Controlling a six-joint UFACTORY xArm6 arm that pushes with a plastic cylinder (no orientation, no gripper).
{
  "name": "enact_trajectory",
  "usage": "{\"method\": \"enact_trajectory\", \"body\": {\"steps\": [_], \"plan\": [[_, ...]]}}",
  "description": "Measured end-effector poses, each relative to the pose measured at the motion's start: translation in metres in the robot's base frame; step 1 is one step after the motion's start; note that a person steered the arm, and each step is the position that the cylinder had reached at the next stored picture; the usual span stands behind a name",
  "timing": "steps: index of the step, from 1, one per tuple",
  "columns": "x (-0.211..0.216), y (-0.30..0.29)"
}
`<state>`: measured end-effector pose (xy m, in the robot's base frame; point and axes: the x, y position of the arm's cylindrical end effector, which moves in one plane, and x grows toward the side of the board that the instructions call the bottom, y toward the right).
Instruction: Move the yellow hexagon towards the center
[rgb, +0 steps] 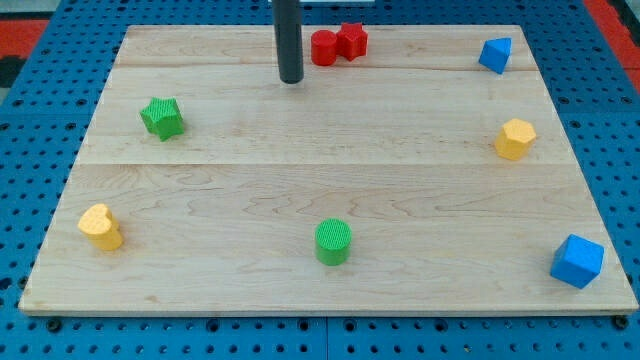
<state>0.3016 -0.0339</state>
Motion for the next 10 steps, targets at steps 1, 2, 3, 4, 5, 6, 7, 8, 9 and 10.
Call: {"method": "enact_trajectory", "body": {"steps": [1,2,3,4,5,6,7,8,9,10], "plan": [[0.015,-0.012],[0.015,-0.012],[0.011,-0.012],[0.011,-0.012],[0.030,0.053],[0.003,0.168],[-0.010,0.256],[0.032,0.270],[0.056,0.350],[0.099,0.268]]}}
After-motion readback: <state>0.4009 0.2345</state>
